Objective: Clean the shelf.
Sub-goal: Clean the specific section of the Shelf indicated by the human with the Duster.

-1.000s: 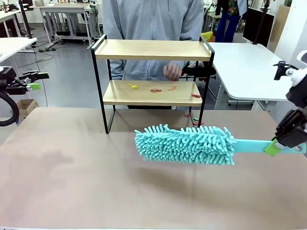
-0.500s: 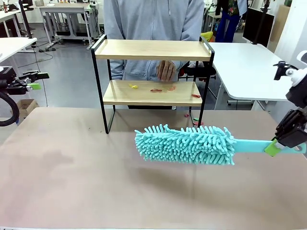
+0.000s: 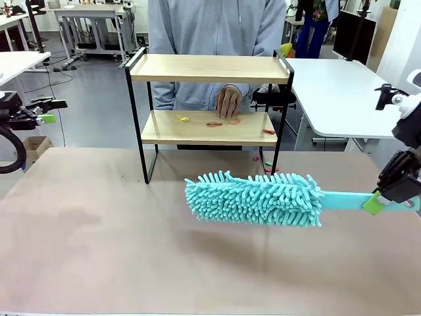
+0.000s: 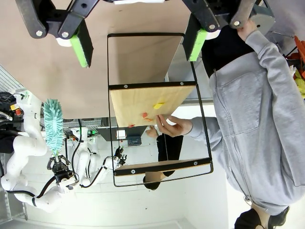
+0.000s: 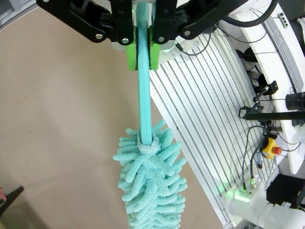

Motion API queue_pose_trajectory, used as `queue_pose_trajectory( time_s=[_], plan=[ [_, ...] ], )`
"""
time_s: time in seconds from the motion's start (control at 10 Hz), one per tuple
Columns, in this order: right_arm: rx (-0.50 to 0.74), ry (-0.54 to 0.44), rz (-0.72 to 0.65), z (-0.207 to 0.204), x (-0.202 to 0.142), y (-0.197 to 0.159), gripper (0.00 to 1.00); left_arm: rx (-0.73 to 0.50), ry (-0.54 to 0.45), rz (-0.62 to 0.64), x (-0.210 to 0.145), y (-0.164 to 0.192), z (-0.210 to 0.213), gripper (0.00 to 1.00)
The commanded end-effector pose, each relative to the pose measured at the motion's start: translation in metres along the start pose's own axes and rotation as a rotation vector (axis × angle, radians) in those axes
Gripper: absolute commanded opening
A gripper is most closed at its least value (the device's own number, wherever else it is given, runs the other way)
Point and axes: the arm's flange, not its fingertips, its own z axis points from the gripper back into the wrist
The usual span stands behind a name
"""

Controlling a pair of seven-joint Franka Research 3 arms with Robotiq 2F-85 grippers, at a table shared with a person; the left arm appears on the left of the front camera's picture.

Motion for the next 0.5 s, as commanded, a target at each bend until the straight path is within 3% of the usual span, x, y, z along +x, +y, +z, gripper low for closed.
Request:
queue_pose_trajectory(
  time_s=[0.0,0.4],
  plan=[
    [0.003,-0.008,0.002,0.0011,0.0016,0.0014,0.13,0.001,-0.002,-0.005,0.0040,-0.0017,-0.0001,1.00],
    [0.003,-0.008,0.002,0.0011,0.0016,0.0014,0.13,0.001,-0.002,-0.005,0.0040,-0.0017,-0.0001,1.00]
  ],
)
